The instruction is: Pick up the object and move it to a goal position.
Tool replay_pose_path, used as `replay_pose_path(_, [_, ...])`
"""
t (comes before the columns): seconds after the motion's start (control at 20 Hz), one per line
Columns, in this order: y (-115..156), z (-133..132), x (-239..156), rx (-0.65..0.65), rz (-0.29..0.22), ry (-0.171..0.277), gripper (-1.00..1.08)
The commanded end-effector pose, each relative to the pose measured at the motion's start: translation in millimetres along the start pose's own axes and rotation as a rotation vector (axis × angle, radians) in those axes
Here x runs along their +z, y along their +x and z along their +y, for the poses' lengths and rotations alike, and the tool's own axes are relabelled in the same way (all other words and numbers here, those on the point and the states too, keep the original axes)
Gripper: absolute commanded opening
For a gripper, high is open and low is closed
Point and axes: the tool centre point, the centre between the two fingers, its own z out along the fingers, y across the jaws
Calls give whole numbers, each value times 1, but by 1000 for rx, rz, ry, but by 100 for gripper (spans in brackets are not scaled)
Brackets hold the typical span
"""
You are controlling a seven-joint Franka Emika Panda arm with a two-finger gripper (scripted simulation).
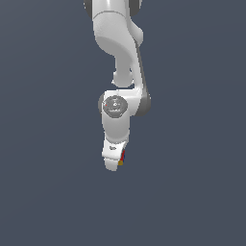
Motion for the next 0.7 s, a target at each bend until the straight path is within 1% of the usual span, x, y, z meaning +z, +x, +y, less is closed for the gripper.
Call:
replay_pose_path(0.0, [0, 1, 1, -18, 1, -1, 100])
replay_pose_path(0.35, [-1, 1, 5, -19, 1, -1, 100])
replay_pose_path(0.65, [0, 0, 33, -23, 1, -1, 100])
